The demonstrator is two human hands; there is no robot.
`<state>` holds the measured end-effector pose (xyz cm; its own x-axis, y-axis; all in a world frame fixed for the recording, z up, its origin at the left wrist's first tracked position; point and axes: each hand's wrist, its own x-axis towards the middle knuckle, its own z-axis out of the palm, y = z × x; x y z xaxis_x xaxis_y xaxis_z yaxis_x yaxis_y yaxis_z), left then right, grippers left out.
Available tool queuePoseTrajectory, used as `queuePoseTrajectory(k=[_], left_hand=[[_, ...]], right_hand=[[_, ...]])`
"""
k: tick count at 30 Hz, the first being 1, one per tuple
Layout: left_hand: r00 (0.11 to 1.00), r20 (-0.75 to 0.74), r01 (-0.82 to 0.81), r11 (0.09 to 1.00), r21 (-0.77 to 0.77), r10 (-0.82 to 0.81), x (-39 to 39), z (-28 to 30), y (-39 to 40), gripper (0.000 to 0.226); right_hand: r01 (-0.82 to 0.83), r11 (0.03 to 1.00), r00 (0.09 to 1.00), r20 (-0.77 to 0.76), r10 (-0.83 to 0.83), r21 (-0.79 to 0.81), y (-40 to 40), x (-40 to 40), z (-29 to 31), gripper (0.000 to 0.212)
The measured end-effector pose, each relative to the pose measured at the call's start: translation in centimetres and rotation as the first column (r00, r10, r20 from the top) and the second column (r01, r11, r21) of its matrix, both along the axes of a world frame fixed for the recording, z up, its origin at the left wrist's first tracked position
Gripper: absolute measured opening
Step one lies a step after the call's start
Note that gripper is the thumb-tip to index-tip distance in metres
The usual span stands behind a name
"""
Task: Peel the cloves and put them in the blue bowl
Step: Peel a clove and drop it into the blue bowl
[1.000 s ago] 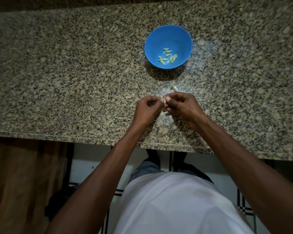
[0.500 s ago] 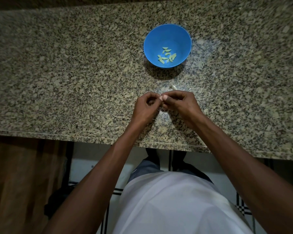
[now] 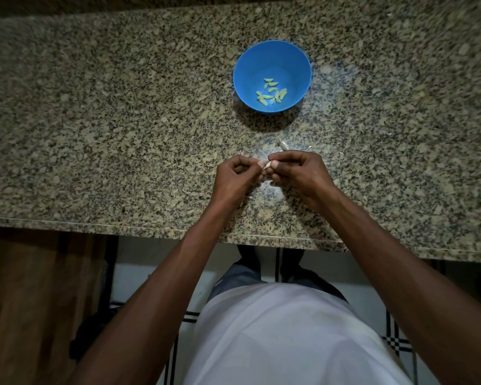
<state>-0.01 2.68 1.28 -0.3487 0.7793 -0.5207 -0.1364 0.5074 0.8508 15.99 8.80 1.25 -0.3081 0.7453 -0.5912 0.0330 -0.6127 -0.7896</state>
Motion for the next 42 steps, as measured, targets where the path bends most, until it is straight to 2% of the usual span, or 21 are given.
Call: queuePoseTrajectory(k=[4, 9, 13, 15, 17, 19, 23, 25, 27, 28, 29, 31, 32, 33, 34, 37, 42], left_hand=[[1.0, -0.016, 0.012, 0.999, 0.039, -0.012, 0.1, 0.2, -0.2, 0.03], [1.0, -0.012, -0.008, 0.999, 0.046, 0.009, 0.0, 0.0, -0.2, 0.026], [0.998, -0.031, 0.057, 0.998, 0.012, -0.057, -0.6, 0.0, -0.4, 0.031], [0.99, -0.068, 0.122, 0.993, -0.002, -0.122, -0.8, 0.1, -0.3, 0.03], [0.974, -0.135, 0.18, 0.983, -0.035, -0.183, -0.9, 0.3, 0.0, 0.027], [0.956, -0.191, 0.215, 0.974, -0.065, -0.224, -0.8, 0.3, 0.4, 0.024], [0.949, -0.195, 0.234, 0.968, -0.09, -0.247, -0.8, 0.7, 0.6, 0.024], [0.939, -0.211, 0.255, 0.962, -0.101, -0.271, -0.7, 0.8, 0.6, 0.024], [0.93, -0.219, 0.274, 0.954, -0.12, -0.295, -0.9, 0.9, 0.7, 0.025], [0.934, -0.197, 0.279, 0.953, -0.122, -0.298, -1.0, 1.0, 0.7, 0.026], [0.945, -0.153, 0.275, 0.955, -0.113, -0.29, -1.2, 1.1, 0.6, 0.028], [0.97, -0.042, 0.235, 0.969, -0.073, -0.239, -1.6, 1.2, 0.4, 0.033], [0.978, -0.002, 0.21, 0.976, -0.052, -0.21, -1.8, 1.2, 0.2, 0.034], [0.981, 0.024, 0.191, 0.981, -0.032, -0.191, -1.9, 1.2, 0.1, 0.034], [0.983, 0.037, 0.183, 0.983, -0.017, -0.182, -1.9, 1.1, -0.1, 0.034], [0.98, 0.019, 0.198, 0.98, -0.004, -0.198, -2.1, 1.0, -0.2, 0.036], [0.978, -0.042, 0.208, 0.978, 0.03, -0.206, -2.0, 1.0, -0.4, 0.035]], right_hand=[[-0.013, 0.995, 0.996, 0.085, 0.004, 0.101, 0.1, -0.1, 0.0, 0.02], [-0.013, 0.998, 1.0, 0.026, 0.011, 0.06, 0.0, 0.0, 0.2, 0.025], [-0.152, 0.963, 0.984, 0.125, 0.127, 0.223, 0.2, 0.4, 0.0, 0.029], [-0.285, 0.889, 0.939, 0.289, 0.185, 0.359, 0.3, 0.4, 0.0, 0.027], [-0.433, 0.751, 0.872, 0.444, 0.208, 0.499, 0.1, 0.1, 0.3, 0.026], [-0.531, 0.611, 0.828, 0.515, 0.224, 0.587, -0.1, -0.1, 0.7, 0.032], [-0.645, 0.444, 0.752, 0.62, 0.223, 0.622, -0.2, -0.1, 0.8, 0.05], [-0.679, 0.367, 0.726, 0.655, 0.21, 0.636, -0.5, -0.1, 0.7, 0.051], [-0.69, 0.334, 0.718, 0.665, 0.206, 0.642, -0.7, -0.1, 0.6, 0.048], [-0.677, 0.355, 0.729, 0.655, 0.198, 0.645, -0.7, 0.0, 0.5, 0.048], [-0.64, 0.422, 0.755, 0.628, 0.19, 0.642, -0.7, 0.0, 0.4, 0.046], [-0.468, 0.673, 0.854, 0.489, 0.178, 0.572, -0.5, 0.0, 0.3, 0.035], [-0.363, 0.796, 0.905, 0.387, 0.177, 0.485, -0.3, -0.1, 0.3, 0.03], [-0.272, 0.883, 0.946, 0.276, 0.172, 0.382, -0.1, -0.1, 0.3, 0.028], [-0.219, 0.929, 0.967, 0.193, 0.166, 0.298, 0.1, 0.0, 0.2, 0.028], [-0.235, 0.952, 0.97, 0.104, 0.218, 0.197, 0.5, 0.3, 0.4, 0.03], [-0.258, 0.942, 0.966, 0.088, 0.245, 0.214, 0.5, 0.8, 0.7, 0.024]])
